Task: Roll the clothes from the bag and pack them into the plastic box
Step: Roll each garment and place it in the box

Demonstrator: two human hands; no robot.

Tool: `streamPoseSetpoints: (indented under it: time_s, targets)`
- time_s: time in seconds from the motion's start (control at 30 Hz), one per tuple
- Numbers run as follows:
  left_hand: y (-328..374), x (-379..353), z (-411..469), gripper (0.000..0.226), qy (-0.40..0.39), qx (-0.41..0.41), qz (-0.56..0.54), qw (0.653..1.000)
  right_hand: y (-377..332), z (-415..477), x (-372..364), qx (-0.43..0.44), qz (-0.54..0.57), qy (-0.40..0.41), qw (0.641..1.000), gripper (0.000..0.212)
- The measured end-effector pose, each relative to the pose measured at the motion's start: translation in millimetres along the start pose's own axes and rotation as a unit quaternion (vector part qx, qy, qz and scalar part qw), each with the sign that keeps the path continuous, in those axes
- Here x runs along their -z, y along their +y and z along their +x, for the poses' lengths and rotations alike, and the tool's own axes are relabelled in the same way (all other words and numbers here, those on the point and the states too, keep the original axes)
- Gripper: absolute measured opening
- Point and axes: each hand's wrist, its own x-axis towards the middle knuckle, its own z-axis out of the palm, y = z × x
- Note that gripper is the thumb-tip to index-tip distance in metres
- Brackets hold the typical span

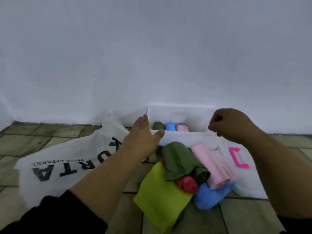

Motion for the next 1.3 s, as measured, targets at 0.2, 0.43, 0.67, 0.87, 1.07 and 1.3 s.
streamPoseSetpoints:
  time_s: [0.2,0.43,0.67,0.87,1.07,1.3]
  targets:
    - [-47,-2,-122,0.068,-0.232,0.005,0.206,0.951,22,-65,-34,-0.129,-0.089,-0.220,0.963,0.051]
    - [-72,-33,-152,0.108,-0.280,0.076,0.233,0.928,25,-74,-49,-0.263,0.157,-0.186,0.934,0.031]
    - [-68,-28,-156,0.110,-0.258,0.065,0.254,0.930,24,-142,-36,-0.267,0.235,-0.070,0.932,0.040]
    - [-74,-27,-157,0.109,-0.243,0.049,0.263,0.932,-8,-241,-70,-0.156,0.264,-0.069,0.949,0.036]
    - [-73,5,-151,0.060,-0.158,0.068,0.110,0.979,-41,-257,-122,0.113,0.046,-0.105,0.987,0.039]
    - [-44,26,-177,0.020,-0.142,-0.080,-0.068,0.984,-44,-253,-140,0.212,-0.004,-0.083,0.974,0.041]
